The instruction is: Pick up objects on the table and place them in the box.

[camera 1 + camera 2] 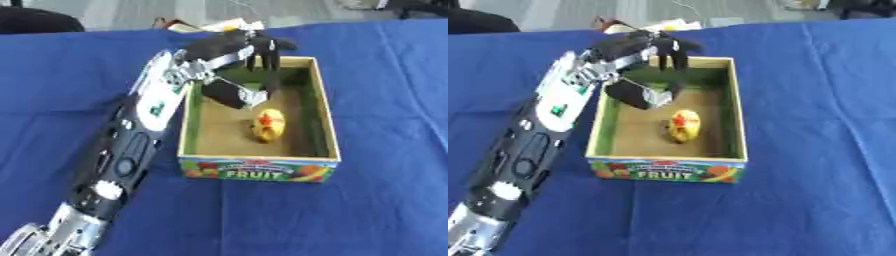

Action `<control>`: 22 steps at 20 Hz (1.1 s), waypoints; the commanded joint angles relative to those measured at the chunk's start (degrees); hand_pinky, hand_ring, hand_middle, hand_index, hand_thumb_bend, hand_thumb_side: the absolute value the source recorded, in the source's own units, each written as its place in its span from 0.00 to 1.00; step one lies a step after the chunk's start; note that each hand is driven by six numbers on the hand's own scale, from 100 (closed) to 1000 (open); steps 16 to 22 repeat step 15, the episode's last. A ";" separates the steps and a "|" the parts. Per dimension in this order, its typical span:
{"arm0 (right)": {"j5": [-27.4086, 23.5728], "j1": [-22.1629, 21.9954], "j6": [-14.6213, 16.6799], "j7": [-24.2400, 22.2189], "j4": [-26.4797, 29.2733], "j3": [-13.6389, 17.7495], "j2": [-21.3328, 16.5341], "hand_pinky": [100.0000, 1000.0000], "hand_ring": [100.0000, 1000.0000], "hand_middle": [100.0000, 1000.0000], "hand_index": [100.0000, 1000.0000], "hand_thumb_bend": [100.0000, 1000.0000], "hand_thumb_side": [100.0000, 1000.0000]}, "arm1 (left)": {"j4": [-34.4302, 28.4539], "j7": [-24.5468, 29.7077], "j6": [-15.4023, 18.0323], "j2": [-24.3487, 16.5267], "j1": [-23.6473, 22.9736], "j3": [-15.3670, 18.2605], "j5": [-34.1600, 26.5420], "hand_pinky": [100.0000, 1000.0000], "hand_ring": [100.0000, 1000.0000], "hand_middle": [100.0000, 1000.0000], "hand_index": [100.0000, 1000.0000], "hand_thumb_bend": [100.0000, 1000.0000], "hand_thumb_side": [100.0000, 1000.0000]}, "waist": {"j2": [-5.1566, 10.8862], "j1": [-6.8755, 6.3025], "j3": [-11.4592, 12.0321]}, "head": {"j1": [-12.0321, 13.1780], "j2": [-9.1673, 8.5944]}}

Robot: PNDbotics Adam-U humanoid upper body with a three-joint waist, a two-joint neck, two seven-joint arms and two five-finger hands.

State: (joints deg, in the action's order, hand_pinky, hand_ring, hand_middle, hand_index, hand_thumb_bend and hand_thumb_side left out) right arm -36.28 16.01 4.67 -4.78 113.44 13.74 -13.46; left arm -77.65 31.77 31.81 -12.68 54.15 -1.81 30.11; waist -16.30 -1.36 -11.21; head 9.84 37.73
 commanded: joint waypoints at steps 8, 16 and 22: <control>-0.53 -0.50 0.55 1.81 1.15 0.93 -2.22 0.52 0.77 0.45 0.83 0.00 1.00 | -4.85 9.42 16.48 -6.53 -1.78 7.78 -15.76 0.48 0.55 0.61 0.94 0.00 0.50 | 1.99 0.40 1.95 | -1.90 0.61; -0.41 -1.28 1.27 2.96 1.15 1.56 -3.16 0.52 0.76 0.45 0.82 0.00 1.00 | -11.66 0.35 -6.04 -14.02 -10.88 15.09 -40.38 0.52 0.49 0.54 0.89 0.00 0.80 | 2.88 0.43 4.81 | -5.25 1.83; -0.41 -1.28 1.27 2.96 1.15 1.56 -3.16 0.52 0.76 0.45 0.82 0.00 1.00 | -11.66 0.35 -6.04 -14.02 -10.88 15.09 -40.38 0.52 0.49 0.54 0.89 0.00 0.80 | 2.88 0.43 4.81 | -5.25 1.83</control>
